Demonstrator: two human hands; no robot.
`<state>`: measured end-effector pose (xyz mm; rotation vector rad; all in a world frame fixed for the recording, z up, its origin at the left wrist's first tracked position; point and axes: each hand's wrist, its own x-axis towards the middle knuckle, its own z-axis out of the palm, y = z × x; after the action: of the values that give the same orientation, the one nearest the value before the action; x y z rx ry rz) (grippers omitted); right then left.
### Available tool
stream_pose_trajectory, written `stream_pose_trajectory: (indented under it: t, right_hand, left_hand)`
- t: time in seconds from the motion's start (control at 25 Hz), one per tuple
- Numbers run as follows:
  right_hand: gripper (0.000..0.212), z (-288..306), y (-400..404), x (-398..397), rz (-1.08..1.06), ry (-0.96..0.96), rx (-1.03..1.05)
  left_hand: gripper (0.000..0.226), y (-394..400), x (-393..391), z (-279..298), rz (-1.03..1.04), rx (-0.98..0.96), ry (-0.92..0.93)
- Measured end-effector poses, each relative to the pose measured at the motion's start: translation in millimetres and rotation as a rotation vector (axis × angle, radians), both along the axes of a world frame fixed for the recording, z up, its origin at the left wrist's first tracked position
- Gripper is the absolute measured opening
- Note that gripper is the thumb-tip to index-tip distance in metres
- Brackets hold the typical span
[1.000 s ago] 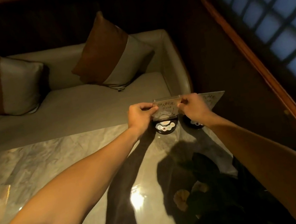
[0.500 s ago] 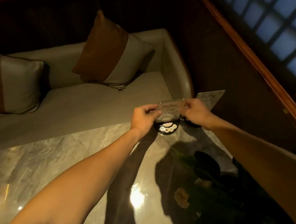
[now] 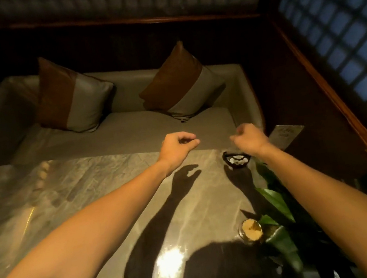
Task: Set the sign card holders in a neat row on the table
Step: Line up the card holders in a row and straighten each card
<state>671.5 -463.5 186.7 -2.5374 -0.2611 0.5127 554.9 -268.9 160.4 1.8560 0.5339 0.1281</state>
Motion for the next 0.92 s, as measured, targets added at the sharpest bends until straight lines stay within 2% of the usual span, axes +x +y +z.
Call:
stream_pose_trajectory:
  t: [0.16, 0.32, 0.52, 0.64, 0.92]
  right_hand:
    - [0.061, 5.8, 65.0, -72.0, 0.258, 0.062, 0.080]
    - [0.072, -3.1, 139.2, -162.1, 0.440, 0.175, 0.146]
    - [0.075, -19.6, 213.7, -270.4, 0.590, 0.274, 0.200]
    - [0.076, -27.0, 246.3, -326.7, 0.625, 0.306, 0.231]
    - [0.075, -51.0, 298.7, -411.3, 0.710, 0.346, 0.235]
  left_hand:
    - [0.038, 48.7, -86.8, 21.3, 0.016, 0.069, 0.050]
    - [0.047, 112.8, -188.3, 29.1, 0.108, 0.122, 0.087]
    - [0.042, 179.2, -302.1, 29.8, 0.308, 0.145, 0.085]
    - [0.047, 211.9, -357.3, 22.0, 0.390, 0.140, 0.095]
    - [0.059, 254.9, -449.6, -17.6, 0.506, 0.029, 0.138]
